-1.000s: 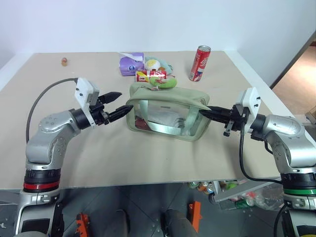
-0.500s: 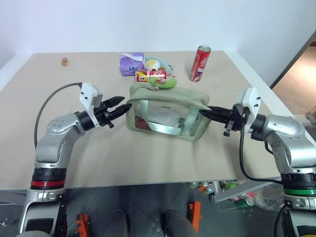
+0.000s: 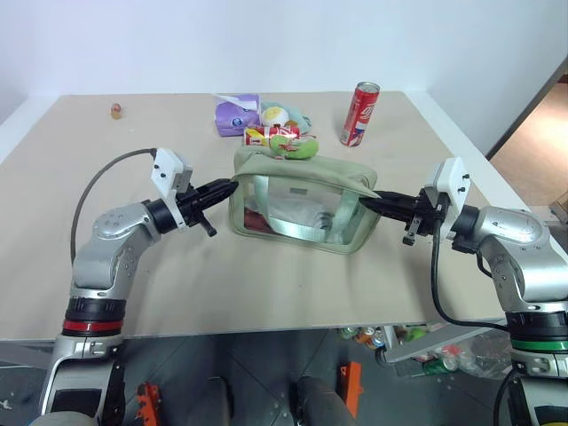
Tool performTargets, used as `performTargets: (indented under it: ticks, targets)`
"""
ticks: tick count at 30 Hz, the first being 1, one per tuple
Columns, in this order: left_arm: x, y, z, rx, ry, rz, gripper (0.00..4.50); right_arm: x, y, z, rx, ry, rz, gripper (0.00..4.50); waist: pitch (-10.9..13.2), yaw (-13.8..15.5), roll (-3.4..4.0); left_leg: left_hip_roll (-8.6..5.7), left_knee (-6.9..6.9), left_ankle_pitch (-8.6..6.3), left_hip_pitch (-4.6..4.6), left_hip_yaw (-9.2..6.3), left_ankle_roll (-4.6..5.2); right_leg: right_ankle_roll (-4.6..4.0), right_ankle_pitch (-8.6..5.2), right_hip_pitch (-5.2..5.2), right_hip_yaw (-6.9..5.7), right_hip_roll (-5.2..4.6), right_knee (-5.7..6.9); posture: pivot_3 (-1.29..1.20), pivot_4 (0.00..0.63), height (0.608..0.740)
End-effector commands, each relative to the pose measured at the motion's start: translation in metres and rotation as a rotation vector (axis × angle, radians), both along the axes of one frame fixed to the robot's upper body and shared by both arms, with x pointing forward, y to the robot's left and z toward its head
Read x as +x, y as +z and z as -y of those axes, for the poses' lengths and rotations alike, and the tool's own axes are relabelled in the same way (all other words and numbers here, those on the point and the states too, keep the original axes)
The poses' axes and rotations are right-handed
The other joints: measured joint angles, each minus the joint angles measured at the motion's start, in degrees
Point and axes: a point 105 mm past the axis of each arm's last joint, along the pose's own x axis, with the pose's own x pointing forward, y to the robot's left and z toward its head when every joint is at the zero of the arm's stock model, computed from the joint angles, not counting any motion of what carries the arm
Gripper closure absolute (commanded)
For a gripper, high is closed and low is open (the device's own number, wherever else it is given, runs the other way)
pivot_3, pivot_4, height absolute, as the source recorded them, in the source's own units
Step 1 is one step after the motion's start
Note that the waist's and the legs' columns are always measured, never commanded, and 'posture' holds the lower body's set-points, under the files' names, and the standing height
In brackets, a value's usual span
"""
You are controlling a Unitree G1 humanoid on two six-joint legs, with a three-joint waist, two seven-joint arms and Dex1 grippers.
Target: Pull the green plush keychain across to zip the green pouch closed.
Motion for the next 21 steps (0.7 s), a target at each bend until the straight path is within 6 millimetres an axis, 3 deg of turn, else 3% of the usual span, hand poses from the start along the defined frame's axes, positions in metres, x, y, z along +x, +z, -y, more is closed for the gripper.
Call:
performTargets:
  ticks: [1, 4, 5, 12, 16, 21]
  targets:
    - [-0.013, 0.019, 0.005, -0.009, -0.041, 0.070, 4.48, 0.000, 0.022, 0.005, 0.038, -0.004, 0.026, 4.50, 0.0, 0.0, 0.00, 0.00, -0.01, 0.00, 0.00, 0.00, 0.00, 0.00, 0.00, 0.00, 0.01, 0.00, 0.00, 0.00, 0.150, 0.740]
    - [-0.014, 0.014, 0.002, 0.002, -0.028, 0.056, 4.48, 0.001, 0.029, 0.008, 0.031, 0.000, 0.009, 4.50, 0.0, 0.0, 0.00, 0.00, -0.01, 0.00, 0.00, 0.01, 0.00, -0.01, 0.00, -0.01, 0.01, 0.00, 0.00, 0.00, 0.150, 0.740]
    - [-0.014, 0.014, 0.002, 0.002, -0.028, 0.054, 4.50, 0.000, 0.030, 0.009, 0.010, 0.014, -0.007, 3.76, 0.0, 0.0, 0.00, 0.00, -0.01, 0.00, 0.00, 0.00, 0.00, 0.00, 0.00, -0.01, 0.00, 0.00, 0.00, 0.00, 0.150, 0.740]
    - [-0.018, 0.013, 0.004, 0.002, -0.030, 0.050, 4.50, -0.003, 0.036, 0.013, -0.032, 0.028, -0.069, 1.38, 0.0, 0.1, 0.01, -0.01, -0.02, 0.00, -0.03, 0.00, 0.00, 0.01, -0.02, -0.01, 0.00, -0.02, -0.05, 0.00, 0.150, 0.740]
    - [-0.019, 0.010, 0.004, 0.006, -0.029, 0.042, 4.50, 0.008, 0.059, 0.023, 0.025, -0.018, -0.018, 0.03, 0.0, 0.0, 0.02, -0.01, -0.02, 0.00, -0.02, 0.04, 0.00, 0.01, -0.01, -0.02, 0.03, -0.03, -0.06, 0.00, 0.150, 0.740]
    - [-0.020, 0.007, 0.004, 0.002, -0.029, 0.030, 4.50, 0.026, 0.093, 0.014, 0.014, -0.003, 0.112, 0.03, 0.0, -0.1, 0.06, -0.01, -0.02, 0.00, 0.00, 0.08, 0.00, 0.01, 0.03, -0.05, 0.05, -0.01, -0.05, 0.00, 0.150, 0.740]
